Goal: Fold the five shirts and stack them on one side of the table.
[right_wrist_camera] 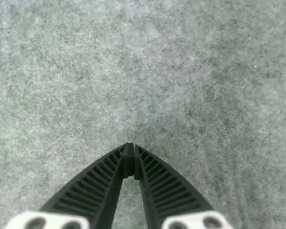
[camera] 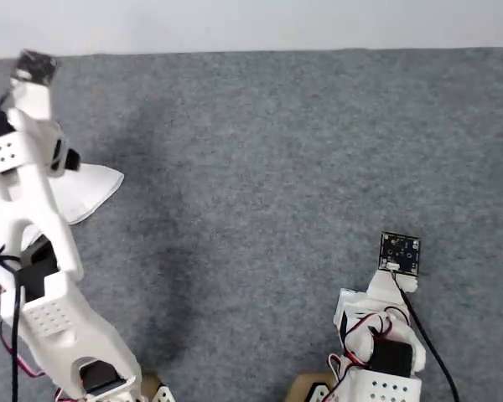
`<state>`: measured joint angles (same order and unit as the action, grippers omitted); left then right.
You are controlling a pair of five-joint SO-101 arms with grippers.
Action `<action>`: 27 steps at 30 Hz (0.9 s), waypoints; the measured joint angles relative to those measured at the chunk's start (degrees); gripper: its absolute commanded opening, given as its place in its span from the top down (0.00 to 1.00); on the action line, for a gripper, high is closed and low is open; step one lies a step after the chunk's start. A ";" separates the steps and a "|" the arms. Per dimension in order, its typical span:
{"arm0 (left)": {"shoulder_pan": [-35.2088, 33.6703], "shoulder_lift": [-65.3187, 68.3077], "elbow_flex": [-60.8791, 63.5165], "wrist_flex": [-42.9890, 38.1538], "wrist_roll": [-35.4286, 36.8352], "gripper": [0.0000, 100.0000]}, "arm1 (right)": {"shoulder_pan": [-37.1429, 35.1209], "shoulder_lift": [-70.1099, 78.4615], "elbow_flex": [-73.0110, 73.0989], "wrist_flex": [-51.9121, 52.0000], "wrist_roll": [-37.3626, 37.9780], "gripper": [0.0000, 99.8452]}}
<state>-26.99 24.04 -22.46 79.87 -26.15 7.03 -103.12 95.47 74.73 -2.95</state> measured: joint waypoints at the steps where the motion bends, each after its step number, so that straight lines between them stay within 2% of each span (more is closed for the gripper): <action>1: 0.00 0.00 2.29 -1.58 -0.70 0.77 | 0.00 0.00 0.00 0.00 0.00 0.99; 10: 0.00 0.00 17.41 -13.54 -4.13 0.77 | 0.00 0.00 0.00 0.00 0.00 0.99; 21: 0.00 8.53 19.16 -21.45 -4.31 0.78 | 0.00 0.00 0.00 0.00 0.00 0.99; 27: 0.79 9.32 18.99 -21.54 -4.48 0.99 | 0.00 0.00 0.00 0.00 0.00 0.99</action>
<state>-26.20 33.36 -3.47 58.33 -30.64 7.03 -103.12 95.47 74.73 -2.95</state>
